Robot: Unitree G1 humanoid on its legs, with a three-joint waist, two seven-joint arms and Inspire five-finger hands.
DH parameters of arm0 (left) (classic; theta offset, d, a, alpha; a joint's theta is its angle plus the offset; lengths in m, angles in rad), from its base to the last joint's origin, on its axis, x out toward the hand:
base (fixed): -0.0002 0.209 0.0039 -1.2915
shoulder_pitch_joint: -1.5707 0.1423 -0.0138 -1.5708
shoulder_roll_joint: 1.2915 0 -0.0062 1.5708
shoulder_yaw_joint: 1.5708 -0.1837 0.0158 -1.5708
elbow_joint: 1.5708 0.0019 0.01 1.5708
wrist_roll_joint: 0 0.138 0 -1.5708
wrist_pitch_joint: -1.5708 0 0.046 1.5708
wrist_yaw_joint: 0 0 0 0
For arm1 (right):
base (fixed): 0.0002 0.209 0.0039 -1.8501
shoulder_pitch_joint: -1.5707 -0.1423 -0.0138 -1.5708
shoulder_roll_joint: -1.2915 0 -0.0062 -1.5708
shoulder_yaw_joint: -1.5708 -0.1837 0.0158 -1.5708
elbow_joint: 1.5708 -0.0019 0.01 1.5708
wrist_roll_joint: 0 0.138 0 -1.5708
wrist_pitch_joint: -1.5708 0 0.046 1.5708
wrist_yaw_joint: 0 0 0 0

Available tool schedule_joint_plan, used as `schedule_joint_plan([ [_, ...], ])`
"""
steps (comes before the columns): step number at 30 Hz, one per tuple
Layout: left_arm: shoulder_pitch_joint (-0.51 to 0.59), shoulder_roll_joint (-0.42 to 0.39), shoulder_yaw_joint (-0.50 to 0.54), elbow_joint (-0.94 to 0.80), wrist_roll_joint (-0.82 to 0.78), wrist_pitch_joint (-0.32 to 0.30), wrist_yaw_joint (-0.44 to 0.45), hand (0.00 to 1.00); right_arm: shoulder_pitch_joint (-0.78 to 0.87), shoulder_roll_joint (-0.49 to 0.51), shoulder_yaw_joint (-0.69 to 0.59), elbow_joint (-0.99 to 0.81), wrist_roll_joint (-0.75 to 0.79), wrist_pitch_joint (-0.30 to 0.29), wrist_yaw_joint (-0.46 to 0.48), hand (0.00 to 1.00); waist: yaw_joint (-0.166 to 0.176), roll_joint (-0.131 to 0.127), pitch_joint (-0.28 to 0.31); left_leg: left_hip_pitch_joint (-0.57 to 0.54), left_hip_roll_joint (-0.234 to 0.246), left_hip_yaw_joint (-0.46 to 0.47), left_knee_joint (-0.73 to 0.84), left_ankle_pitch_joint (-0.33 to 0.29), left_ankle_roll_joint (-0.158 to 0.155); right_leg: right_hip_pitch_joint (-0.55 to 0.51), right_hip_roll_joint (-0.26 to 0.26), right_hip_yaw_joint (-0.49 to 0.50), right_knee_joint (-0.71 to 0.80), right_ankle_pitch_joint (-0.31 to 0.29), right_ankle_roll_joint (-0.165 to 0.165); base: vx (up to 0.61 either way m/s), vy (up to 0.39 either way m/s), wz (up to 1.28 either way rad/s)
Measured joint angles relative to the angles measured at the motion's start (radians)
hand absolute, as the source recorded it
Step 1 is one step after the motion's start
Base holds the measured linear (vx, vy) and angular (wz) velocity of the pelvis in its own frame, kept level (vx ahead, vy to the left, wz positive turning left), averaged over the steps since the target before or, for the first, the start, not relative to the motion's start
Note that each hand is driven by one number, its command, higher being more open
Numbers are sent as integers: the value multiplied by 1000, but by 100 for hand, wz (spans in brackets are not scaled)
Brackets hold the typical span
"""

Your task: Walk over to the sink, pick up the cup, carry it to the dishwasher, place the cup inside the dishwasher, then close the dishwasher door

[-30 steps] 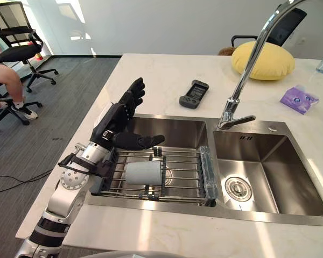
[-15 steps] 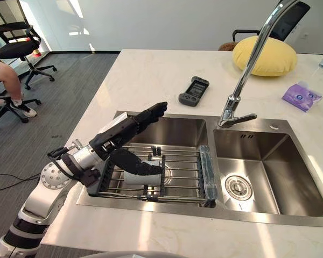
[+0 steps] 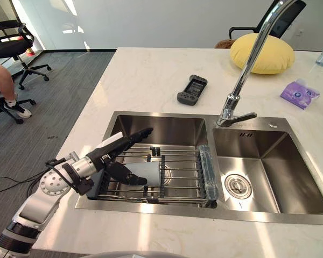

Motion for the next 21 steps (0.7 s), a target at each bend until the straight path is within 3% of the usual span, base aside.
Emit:
schedule_joint_plan([
  [21,8,-34,-60,81,193,-76,76,100,6,-14,75,-32,-3,17,1,100,-6,-9,7,16,0,29,-6,-1,-2,23,9,25,-62,38,12,-37,-23,-4],
])
